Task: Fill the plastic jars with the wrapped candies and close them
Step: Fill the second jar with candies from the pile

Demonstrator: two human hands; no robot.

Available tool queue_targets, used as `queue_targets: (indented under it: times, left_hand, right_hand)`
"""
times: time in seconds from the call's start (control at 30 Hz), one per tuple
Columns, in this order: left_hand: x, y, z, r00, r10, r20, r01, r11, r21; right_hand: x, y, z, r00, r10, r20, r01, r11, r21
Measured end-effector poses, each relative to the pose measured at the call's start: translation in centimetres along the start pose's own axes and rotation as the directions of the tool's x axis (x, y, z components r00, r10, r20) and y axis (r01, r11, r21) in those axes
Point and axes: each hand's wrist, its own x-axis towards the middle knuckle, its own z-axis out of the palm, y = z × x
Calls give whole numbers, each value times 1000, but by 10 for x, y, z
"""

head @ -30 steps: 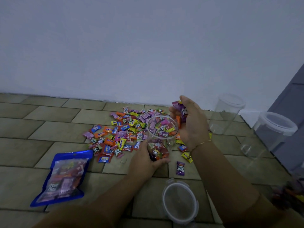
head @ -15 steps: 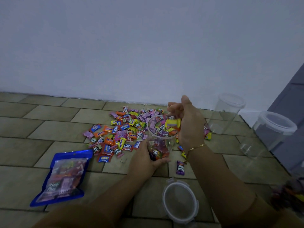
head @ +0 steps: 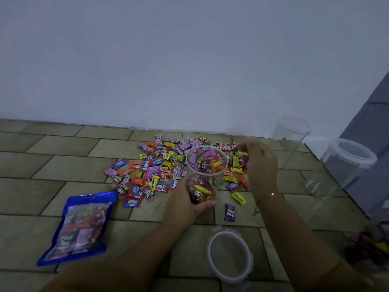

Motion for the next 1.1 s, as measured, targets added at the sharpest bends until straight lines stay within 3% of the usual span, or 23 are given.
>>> queue_targets:
  times: [0.1, 0.23, 0.33, 0.47, 0.63, 0.83, 1.1]
  left_hand:
    - [0, 0, 0, 1000, 1, -5, -1, 1000, -2]
    - [-1, 2, -1, 1000, 11, -10, -11, 1000, -14]
    - [-1, 3, -1, 1000, 8, -12, -8, 1000, -10]
    - [-1, 1, 0, 1000, 5, -18, -6, 1000, -12]
    - [0, 0, 0, 1000, -13, -16, 13, 1000, -1]
    - [1, 2, 0, 1000, 3, -21, -3, 1000, 6]
    - [0, 0, 0, 1000, -7, -17, 7, 1000, -2]
  right_hand:
    - [-10, 40, -22, 969, -70, 237, 169, 889, -426]
    - [-27, 81, -42, 859, 133, 494, 313, 627, -713]
    - [-34, 94, -46, 822, 198, 534, 359, 547, -756]
    - [-24, 101, -36, 824, 222, 522, 378, 472, -797]
    - [-2, 111, -19, 854, 161, 495, 349, 528, -774]
    - [-3, 115, -11, 888, 107, 447, 393, 328, -859]
    - [-10, 111, -9, 914, 51, 402, 355, 379, -854]
